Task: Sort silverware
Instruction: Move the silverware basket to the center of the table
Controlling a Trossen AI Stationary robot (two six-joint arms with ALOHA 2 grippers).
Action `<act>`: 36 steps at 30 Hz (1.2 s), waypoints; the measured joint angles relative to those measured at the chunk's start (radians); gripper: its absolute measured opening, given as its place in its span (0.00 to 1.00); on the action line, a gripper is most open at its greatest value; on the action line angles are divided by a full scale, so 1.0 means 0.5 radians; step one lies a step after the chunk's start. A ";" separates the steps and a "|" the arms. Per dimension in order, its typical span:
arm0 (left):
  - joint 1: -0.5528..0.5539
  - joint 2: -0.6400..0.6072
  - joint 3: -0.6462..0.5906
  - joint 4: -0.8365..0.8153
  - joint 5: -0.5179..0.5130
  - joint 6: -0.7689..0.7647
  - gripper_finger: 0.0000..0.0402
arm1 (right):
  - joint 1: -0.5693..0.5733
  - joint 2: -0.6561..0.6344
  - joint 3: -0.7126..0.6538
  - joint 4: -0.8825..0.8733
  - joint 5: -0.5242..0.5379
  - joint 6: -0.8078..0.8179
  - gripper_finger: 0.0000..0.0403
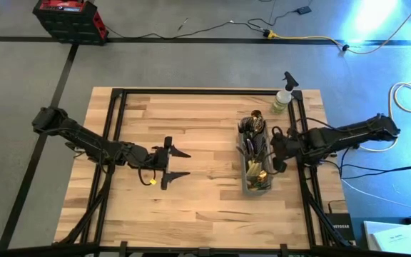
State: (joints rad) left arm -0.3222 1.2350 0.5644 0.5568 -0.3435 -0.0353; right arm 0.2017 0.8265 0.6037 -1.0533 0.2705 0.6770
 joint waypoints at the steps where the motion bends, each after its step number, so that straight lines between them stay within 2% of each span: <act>1: 0.000 0.000 0.000 0.002 0.000 0.001 0.70 | -0.002 0.000 -0.023 0.079 -0.004 -0.015 0.00; 5: 0.000 0.000 0.000 0.002 0.000 0.002 0.70 | -0.002 0.003 -0.101 0.406 -0.057 -0.104 0.00; 15: 0.000 0.000 0.000 0.003 0.000 -0.002 0.70 | -0.003 0.177 -0.267 0.755 -0.073 -0.219 0.00; 18: 0.000 0.000 0.000 0.007 0.001 -0.001 0.70 | -0.003 0.250 -0.244 0.989 -0.073 -0.266 0.00; 22: -0.002 0.000 -0.001 0.002 0.000 0.012 0.70 | -0.003 0.446 -0.263 1.132 -0.073 -0.315 0.00; 31: -0.013 0.000 -0.001 -0.002 0.007 0.024 0.70 | -0.118 0.915 -0.254 1.988 -0.127 -0.562 0.00; 36: -0.032 0.000 -0.001 -0.003 0.008 0.026 0.70 | -0.170 1.054 -0.254 2.299 -0.127 -0.649 0.00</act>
State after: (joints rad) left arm -0.3381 1.2350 0.5640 0.5552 -0.3395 -0.0223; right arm 0.1168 1.3534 0.4767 0.0961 0.2072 0.3527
